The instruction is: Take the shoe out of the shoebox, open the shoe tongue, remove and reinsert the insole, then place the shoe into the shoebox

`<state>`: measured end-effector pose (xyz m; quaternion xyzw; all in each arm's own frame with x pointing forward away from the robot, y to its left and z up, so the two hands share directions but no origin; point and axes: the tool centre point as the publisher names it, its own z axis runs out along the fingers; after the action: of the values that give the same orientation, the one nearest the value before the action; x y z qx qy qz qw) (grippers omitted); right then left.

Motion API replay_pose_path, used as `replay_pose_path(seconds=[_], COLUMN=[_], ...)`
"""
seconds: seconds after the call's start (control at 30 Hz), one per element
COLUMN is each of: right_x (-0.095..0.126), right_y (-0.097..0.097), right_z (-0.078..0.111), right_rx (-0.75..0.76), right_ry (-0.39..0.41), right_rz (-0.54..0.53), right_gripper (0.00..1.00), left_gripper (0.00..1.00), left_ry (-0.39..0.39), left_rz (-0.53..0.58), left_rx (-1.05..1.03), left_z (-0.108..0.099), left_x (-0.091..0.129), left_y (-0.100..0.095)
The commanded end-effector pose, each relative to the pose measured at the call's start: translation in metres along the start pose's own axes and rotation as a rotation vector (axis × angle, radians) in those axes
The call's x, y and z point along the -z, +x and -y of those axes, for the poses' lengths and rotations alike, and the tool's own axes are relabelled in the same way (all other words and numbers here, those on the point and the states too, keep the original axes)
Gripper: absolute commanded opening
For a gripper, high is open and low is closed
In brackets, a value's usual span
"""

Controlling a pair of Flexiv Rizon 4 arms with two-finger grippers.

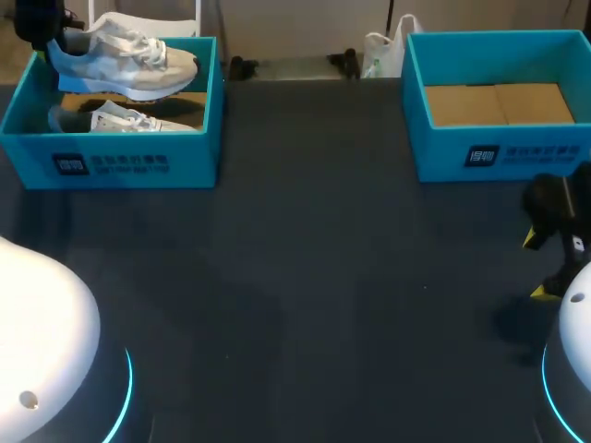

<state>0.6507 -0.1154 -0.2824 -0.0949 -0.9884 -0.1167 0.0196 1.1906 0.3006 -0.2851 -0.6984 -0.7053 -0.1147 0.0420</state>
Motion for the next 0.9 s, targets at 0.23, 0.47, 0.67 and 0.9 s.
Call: replay_pose_path(seconds=[0.23,0.47,0.67,0.9], right_x=[-0.001,-0.001,-0.001,-0.001], right_y=[0.001,0.001,0.001,0.001], right_z=[0.000,0.000,0.000,0.000], right_rx=[-0.001,-0.001,-0.001,-0.001], right_ry=[0.003,0.003,0.003,0.003], right_rz=[0.003,0.003,0.003,0.003], right_gripper=[1.00,1.00,1.00,1.00], left_gripper=[0.00,0.00,0.00,0.00], left_ry=[0.027,0.023,0.037,0.043], left_rz=[-0.008,-0.026,-0.028,-0.042], left_rx=[-0.002,0.028,0.067,0.098], left_z=[-0.002,-0.006,-0.010,-0.017], left_x=[-0.014,-0.023,-0.029,-0.037], left_y=[-0.002,-0.006,-0.008,-0.010])
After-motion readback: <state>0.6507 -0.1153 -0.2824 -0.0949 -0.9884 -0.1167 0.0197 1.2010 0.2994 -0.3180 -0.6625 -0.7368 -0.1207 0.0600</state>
